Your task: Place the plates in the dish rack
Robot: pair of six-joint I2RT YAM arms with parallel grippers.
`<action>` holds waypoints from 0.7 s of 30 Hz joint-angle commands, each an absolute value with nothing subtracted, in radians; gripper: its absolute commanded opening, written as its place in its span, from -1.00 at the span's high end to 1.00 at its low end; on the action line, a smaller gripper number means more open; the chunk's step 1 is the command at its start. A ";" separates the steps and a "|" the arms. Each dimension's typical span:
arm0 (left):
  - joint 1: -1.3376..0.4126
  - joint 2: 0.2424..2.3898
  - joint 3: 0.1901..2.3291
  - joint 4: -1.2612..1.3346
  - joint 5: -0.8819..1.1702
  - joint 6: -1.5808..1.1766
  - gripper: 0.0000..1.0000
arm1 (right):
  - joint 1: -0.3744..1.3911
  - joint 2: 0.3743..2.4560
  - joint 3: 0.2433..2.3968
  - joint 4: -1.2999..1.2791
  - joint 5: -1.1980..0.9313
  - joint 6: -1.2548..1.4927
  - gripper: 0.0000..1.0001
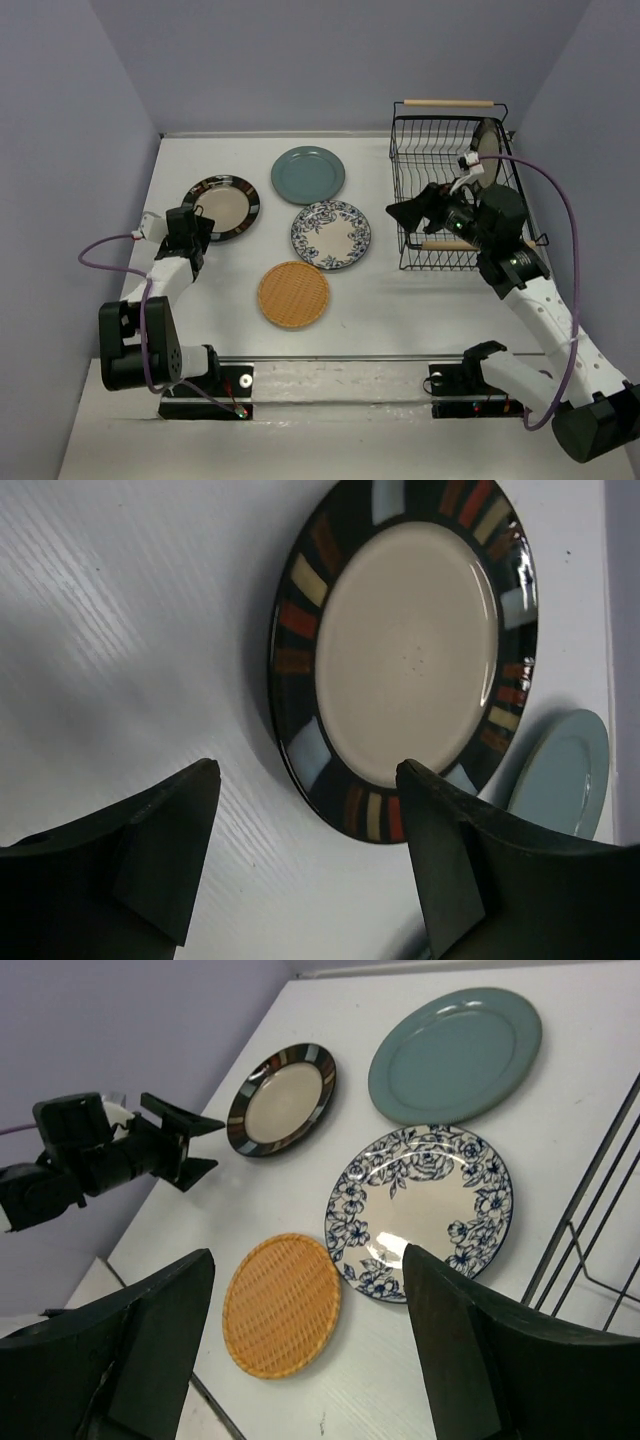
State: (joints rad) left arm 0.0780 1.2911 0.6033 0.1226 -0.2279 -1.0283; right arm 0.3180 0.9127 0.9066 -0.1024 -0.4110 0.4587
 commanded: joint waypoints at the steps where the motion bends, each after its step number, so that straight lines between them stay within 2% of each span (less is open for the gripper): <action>1: 0.118 1.374 0.572 0.267 -0.212 -1.087 -0.61 | 0.354 0.923 0.900 -0.058 -0.451 0.465 -0.63; 8: 0.124 1.581 0.641 0.371 -0.153 -1.109 -0.56 | 0.388 0.939 0.893 -0.048 -0.453 0.465 -0.63; 11: 0.129 1.646 0.661 0.448 -0.104 -1.127 -0.39 | 0.397 0.953 0.888 -0.051 -0.446 0.463 -0.63; 15: 0.132 1.681 0.649 0.515 -0.106 -1.144 0.14 | 0.407 0.969 0.891 -0.051 -0.434 0.460 -0.63; 16: 0.135 1.684 0.643 0.529 -0.106 -1.143 0.56 | 0.407 0.974 0.894 -0.049 -0.431 0.463 -0.63; 18: 0.147 1.680 0.612 0.586 -0.094 -1.137 0.89 | 0.416 0.983 0.897 -0.049 -0.425 0.463 -0.63; 21: 0.158 1.623 0.558 0.656 -0.080 -1.135 0.89 | 0.426 0.996 0.908 -0.051 -0.413 0.463 -0.63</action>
State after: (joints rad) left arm 0.1448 1.6642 0.6392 0.6266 -0.0608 -1.1820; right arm 0.4019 0.9863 0.8883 -0.0967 -0.4263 0.4614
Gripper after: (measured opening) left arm 0.093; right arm 0.816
